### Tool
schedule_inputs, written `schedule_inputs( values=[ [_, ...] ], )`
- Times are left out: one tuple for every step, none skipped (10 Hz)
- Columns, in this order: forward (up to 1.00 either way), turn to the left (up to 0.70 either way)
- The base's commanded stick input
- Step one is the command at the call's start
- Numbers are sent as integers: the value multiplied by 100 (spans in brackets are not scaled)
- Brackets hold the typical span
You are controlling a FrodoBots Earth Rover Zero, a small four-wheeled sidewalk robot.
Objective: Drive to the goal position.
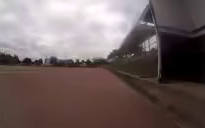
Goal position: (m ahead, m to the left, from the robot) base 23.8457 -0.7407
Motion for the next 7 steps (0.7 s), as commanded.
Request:
schedule_inputs(
  values=[
    [70, 0],
    [70, 0],
    [70, 0],
    [70, 0],
    [70, 0],
    [70, 0],
    [70, 0]
  ],
)
